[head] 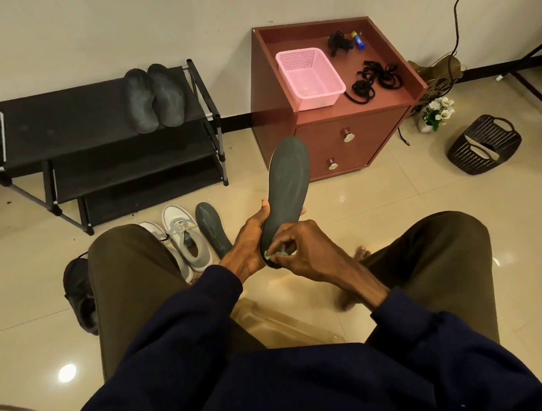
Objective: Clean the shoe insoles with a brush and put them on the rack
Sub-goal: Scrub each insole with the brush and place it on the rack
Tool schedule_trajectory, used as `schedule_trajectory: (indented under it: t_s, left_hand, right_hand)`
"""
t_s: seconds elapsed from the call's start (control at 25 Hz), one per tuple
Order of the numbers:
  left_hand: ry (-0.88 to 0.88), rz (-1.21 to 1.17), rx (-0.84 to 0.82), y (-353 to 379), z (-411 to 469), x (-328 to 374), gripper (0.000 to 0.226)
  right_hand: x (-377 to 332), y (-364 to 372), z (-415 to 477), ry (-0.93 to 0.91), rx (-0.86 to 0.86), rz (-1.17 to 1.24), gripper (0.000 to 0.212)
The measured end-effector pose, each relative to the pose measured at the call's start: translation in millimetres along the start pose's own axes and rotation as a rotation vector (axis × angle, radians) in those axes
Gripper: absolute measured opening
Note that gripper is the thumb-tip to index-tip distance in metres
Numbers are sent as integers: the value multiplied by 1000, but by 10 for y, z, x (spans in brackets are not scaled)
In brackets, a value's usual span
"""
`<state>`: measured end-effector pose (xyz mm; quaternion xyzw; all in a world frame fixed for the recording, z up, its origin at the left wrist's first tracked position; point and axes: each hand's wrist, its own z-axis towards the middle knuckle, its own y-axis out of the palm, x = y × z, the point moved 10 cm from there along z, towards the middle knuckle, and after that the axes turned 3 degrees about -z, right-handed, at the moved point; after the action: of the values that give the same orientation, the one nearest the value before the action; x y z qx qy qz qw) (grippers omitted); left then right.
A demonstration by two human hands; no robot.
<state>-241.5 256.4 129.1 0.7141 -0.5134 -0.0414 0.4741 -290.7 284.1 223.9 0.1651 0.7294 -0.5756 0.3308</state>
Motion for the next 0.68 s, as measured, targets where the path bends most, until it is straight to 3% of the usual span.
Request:
schedule_trajectory:
  t_s: [0.08, 0.24, 0.48, 0.68]
  left_hand:
    - [4, -22, -15, -16, 23, 7, 64]
    - [61, 18, 56, -73, 39, 97, 52]
    - [23, -71, 7, -71, 32, 71, 62]
    - [59, 54, 40, -40, 28, 101, 50]
  right_hand:
    - [73, -53, 40, 17, -12, -64, 14]
    - [134, -369, 62, 13, 320, -249, 14]
    - [-24, 18, -25, -31, -14, -33, 14]
    - [96, -371, 31, 10, 358, -288, 13]
